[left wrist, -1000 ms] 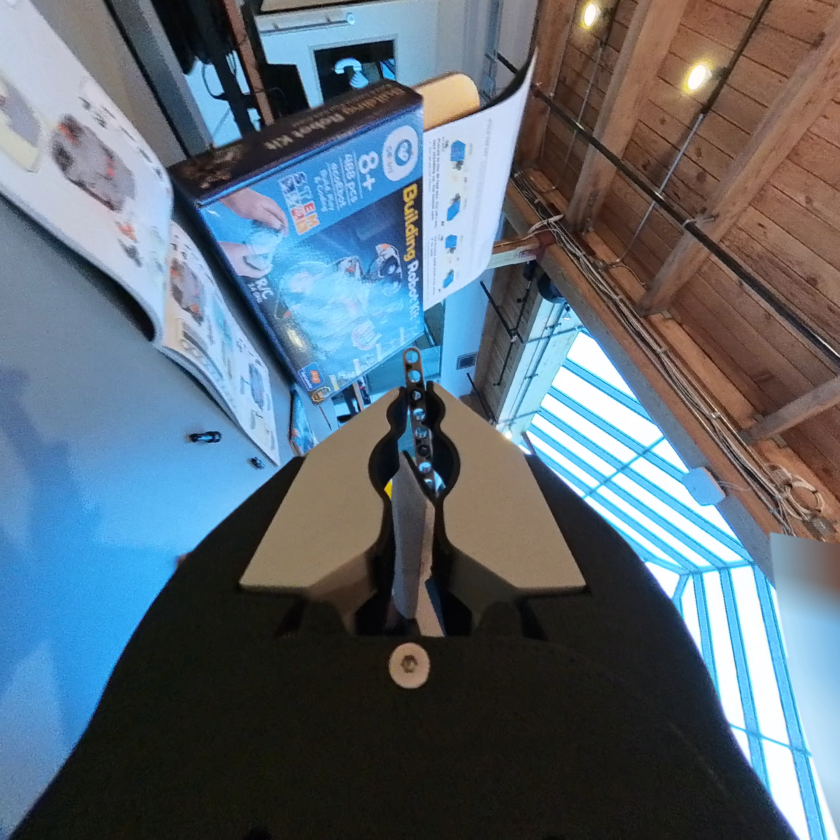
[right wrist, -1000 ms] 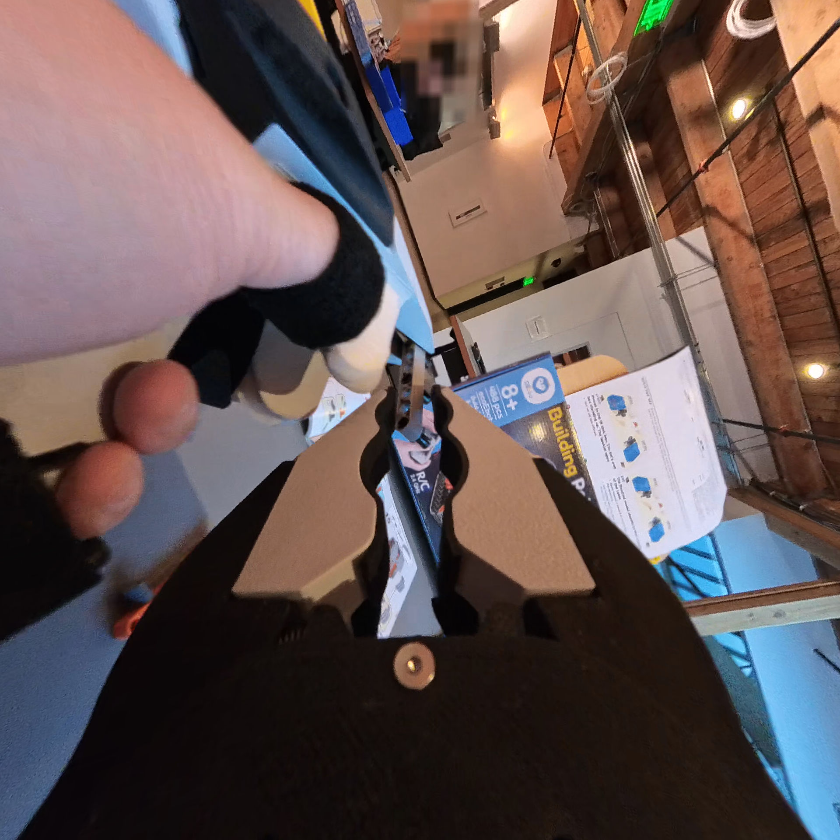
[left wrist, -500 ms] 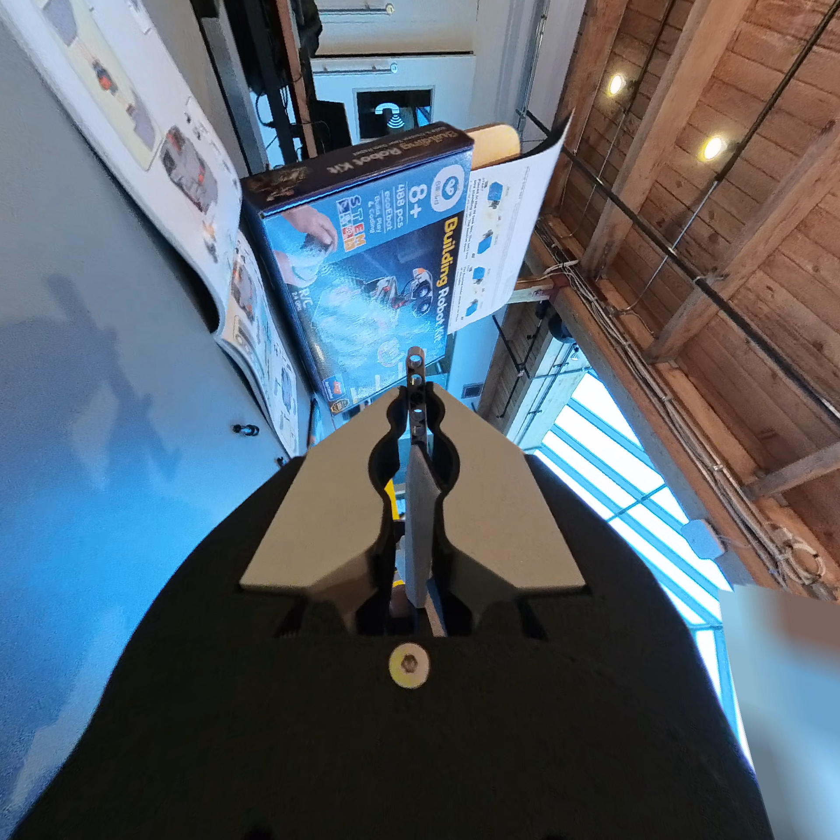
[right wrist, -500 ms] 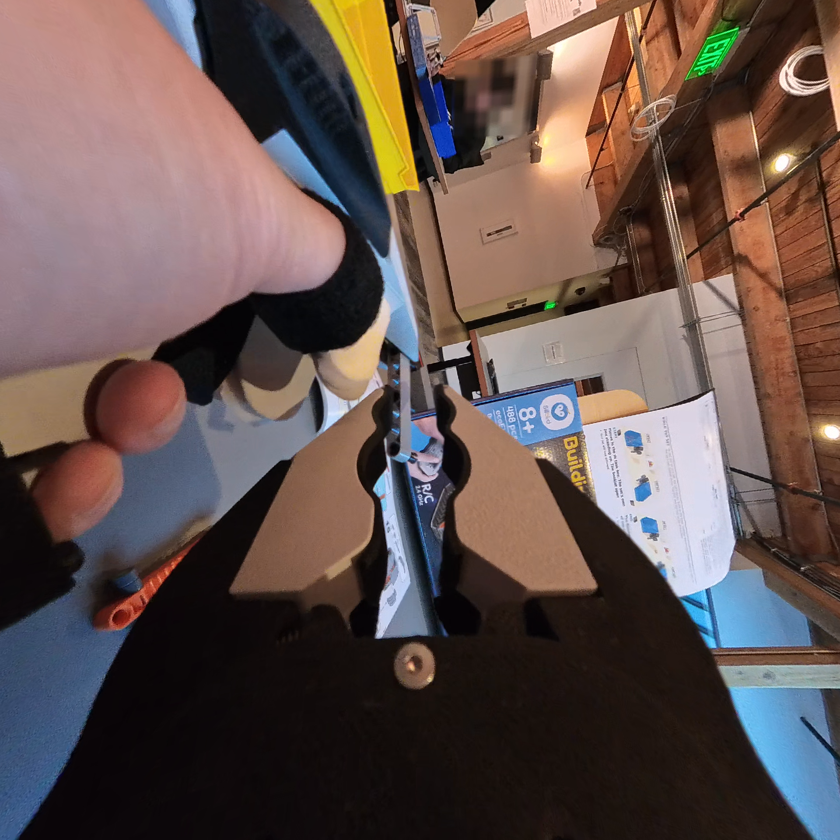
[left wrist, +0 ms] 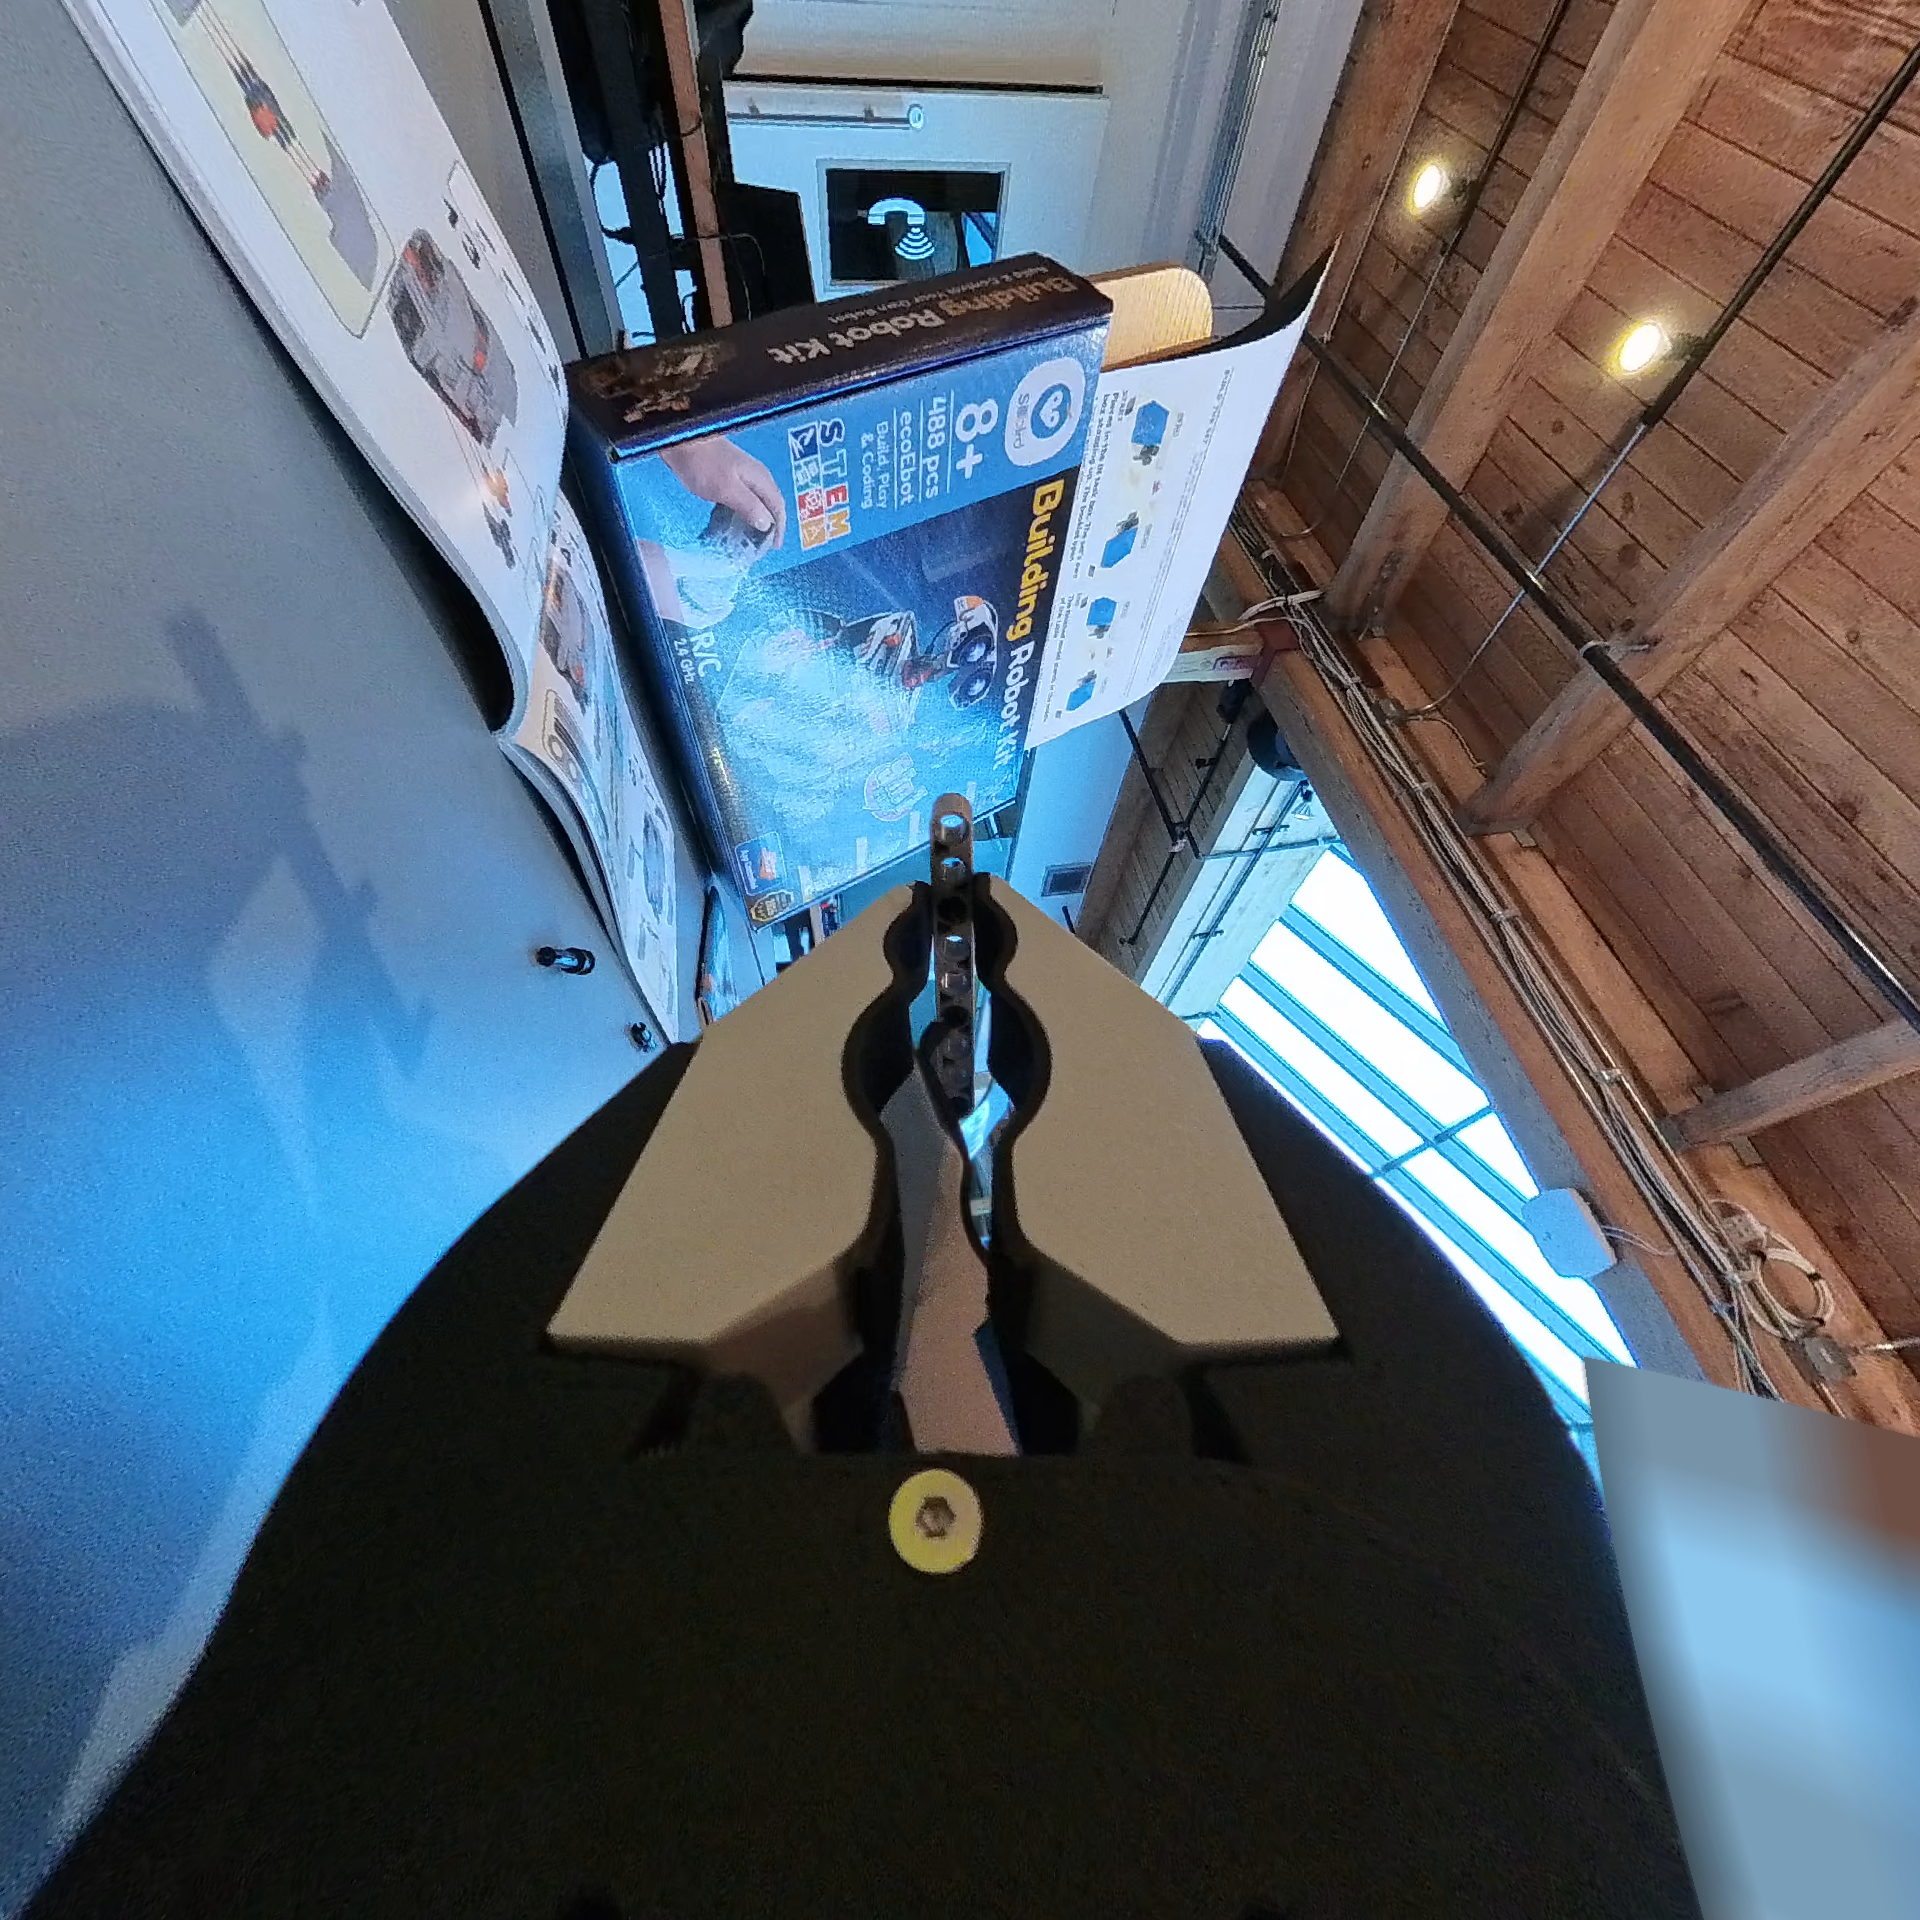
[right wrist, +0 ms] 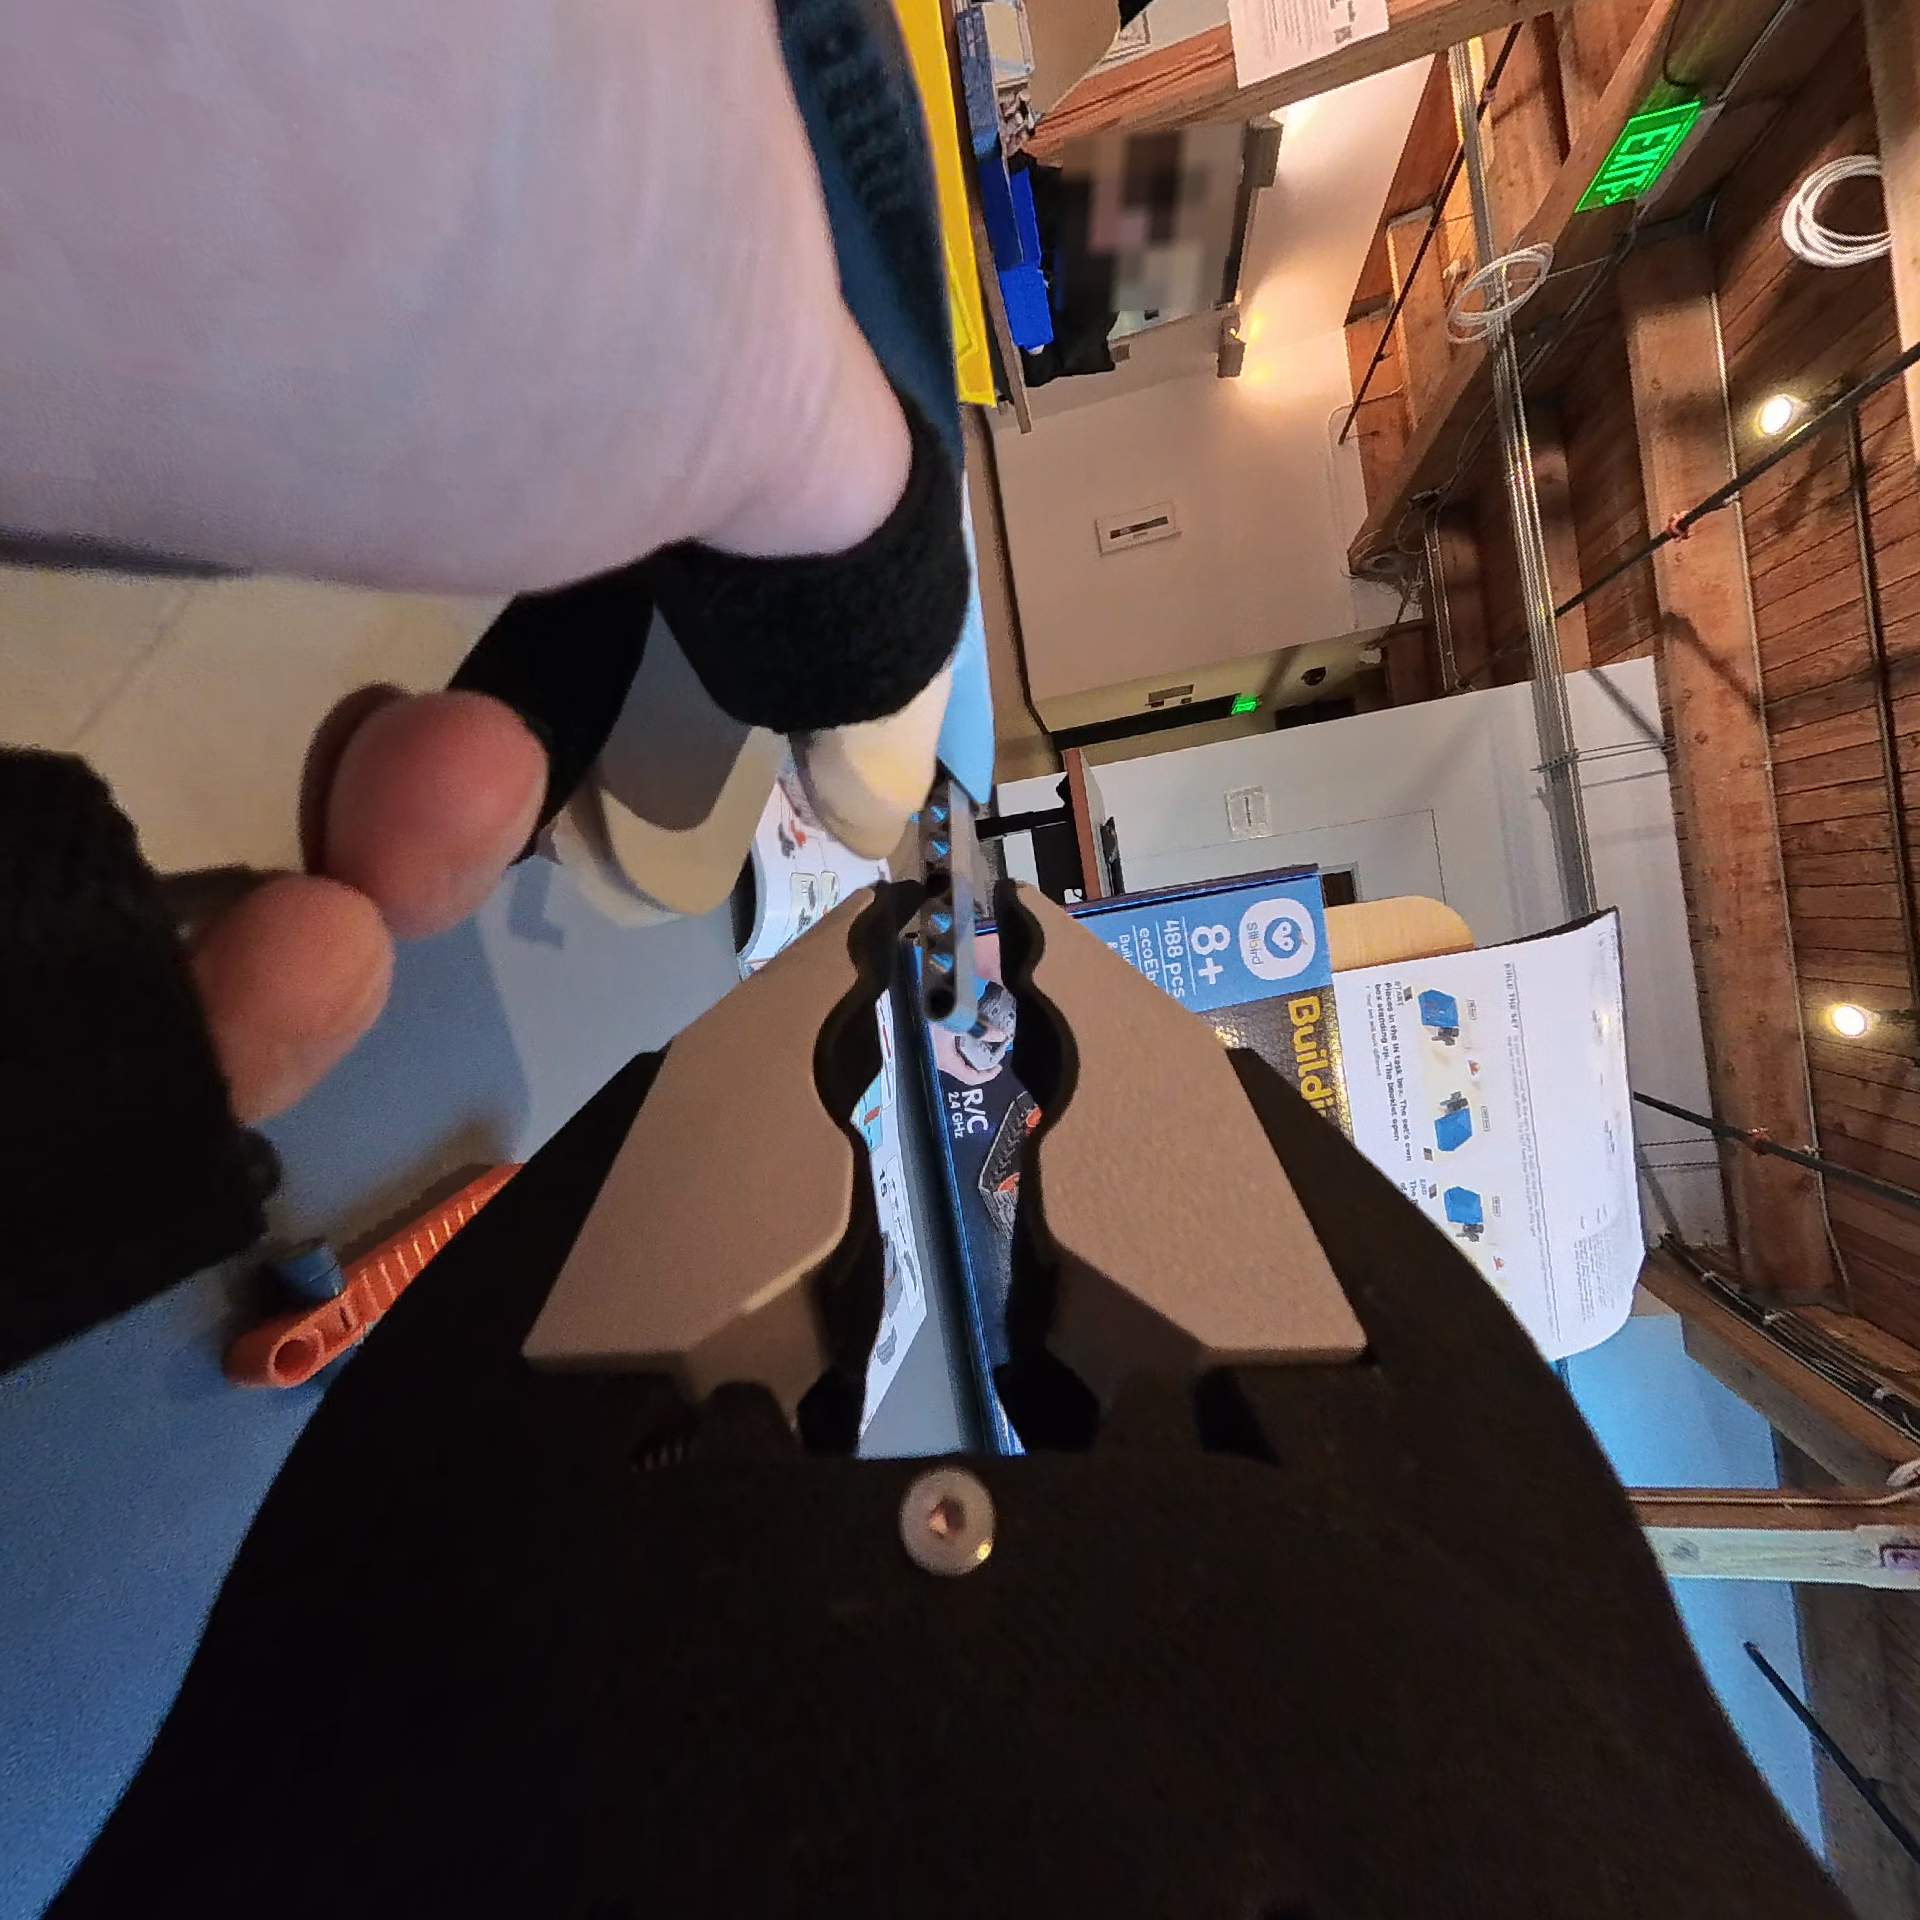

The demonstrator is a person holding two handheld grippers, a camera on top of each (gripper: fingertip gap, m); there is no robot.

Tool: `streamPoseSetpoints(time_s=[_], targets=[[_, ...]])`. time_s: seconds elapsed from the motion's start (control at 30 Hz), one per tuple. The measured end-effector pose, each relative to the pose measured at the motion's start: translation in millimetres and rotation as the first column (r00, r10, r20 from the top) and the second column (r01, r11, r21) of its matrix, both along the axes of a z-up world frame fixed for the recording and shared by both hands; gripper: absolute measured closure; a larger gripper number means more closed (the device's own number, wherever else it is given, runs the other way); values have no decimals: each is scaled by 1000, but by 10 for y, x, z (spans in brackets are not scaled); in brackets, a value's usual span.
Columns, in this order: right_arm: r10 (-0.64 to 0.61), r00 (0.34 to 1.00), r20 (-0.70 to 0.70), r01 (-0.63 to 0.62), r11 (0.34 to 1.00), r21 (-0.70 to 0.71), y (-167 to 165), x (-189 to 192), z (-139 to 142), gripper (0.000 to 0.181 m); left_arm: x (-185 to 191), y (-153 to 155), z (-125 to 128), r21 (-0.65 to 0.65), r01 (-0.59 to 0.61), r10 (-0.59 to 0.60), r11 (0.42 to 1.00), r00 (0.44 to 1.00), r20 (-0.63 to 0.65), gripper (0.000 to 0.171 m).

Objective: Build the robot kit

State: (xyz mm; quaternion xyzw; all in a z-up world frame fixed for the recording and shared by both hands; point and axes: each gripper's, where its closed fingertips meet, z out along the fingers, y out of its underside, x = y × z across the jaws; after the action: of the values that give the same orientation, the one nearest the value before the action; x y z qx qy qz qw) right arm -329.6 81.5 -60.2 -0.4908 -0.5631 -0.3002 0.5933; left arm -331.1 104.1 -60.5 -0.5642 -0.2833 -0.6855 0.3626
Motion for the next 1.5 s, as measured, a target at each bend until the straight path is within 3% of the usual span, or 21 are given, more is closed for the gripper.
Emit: streamPoseSetpoints(time_s=[0.63, 1.5], targets=[[22, 999, 33, -24, 996, 88, 49, 82, 57, 172, 10, -76, 41, 1, 68, -68, 998, 995, 72, 168], [-14, 999, 39, 12, 999, 44, 120, 164, -25, 172, 53, -136, -64, -27, 67, -64, 997, 993, 97, 168]])
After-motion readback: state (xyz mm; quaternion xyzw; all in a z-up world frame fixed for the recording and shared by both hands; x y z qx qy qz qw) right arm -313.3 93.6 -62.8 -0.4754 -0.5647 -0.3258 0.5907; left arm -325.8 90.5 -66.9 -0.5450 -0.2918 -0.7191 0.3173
